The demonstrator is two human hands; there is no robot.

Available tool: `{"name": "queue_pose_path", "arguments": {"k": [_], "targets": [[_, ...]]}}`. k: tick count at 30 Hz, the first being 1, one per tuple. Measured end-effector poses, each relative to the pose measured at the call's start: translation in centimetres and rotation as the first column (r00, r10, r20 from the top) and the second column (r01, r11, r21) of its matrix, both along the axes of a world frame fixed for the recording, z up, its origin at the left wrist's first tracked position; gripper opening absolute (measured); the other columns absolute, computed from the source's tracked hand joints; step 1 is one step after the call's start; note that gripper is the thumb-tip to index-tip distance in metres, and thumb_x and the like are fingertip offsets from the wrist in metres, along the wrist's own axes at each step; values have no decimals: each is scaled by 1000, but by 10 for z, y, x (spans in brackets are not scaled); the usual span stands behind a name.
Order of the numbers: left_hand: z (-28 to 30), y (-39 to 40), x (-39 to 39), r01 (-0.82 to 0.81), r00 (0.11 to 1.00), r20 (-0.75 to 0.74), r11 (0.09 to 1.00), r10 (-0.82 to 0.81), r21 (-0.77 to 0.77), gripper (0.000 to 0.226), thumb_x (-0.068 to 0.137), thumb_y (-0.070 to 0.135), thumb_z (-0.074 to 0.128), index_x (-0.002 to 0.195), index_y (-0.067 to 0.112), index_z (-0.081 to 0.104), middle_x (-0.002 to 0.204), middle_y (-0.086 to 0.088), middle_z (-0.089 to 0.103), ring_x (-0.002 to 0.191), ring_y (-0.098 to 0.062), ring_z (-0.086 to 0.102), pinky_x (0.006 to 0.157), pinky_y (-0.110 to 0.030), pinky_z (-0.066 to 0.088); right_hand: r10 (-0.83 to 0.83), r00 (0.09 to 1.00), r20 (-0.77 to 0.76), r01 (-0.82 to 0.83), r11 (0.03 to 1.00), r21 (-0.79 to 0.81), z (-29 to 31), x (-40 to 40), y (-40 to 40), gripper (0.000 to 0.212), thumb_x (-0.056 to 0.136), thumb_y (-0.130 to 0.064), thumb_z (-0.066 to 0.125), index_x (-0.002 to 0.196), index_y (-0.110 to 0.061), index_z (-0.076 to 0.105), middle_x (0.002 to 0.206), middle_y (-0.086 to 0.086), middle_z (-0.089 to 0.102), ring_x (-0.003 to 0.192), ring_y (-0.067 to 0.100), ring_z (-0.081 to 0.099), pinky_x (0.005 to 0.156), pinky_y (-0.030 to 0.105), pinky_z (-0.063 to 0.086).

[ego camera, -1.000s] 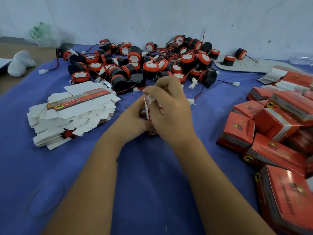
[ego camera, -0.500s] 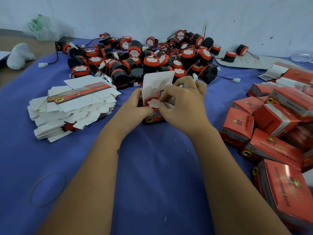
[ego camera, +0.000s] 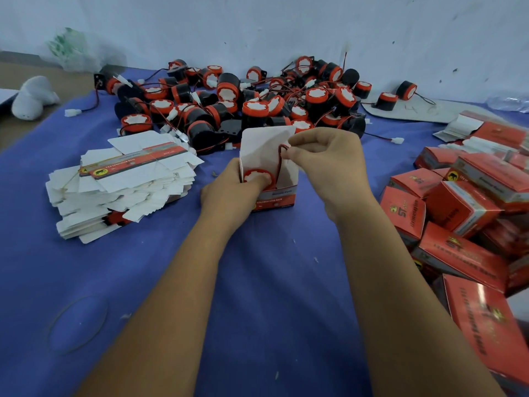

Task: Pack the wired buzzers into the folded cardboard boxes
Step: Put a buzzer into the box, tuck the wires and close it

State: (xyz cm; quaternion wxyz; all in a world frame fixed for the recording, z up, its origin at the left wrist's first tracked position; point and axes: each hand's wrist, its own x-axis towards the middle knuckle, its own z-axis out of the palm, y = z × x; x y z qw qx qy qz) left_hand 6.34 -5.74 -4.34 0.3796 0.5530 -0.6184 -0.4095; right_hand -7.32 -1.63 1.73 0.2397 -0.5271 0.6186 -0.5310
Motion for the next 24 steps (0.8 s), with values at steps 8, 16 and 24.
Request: {"name": "queue_pose_path", "arguments": {"k": [8,16,24], "targets": [[0,0,-2,29,997,-77,999,-28,16,50,70,45,50,120,38,56,114,6,68,119,-27,55,106,-49,39,-19,988,-151,9,998,-67,-6,11,-3,25,83,-5,69,83,-29,63,76,-7,71,74,8,68,67,31,57],[-3,-3,-2,37,993,-111,999,-38,-13,47,72,44,53,117,32,59,110,3,69,116,-26,57,103,-47,44,-127,679,-723,9,986,-164,-35,7,-8,24,90,-19,62,111,-28,68,91,-3,65,90,22,48,76,28,25],[-1,4,4,-142,983,-145,966,111,-218,32,84,27,70,107,44,57,89,25,64,80,17,57,65,-12,45,-206,610,-765,-30,959,-283,-40,6,-1,10,79,-15,67,81,-15,77,115,7,62,101,32,49,79,39,35]]}}
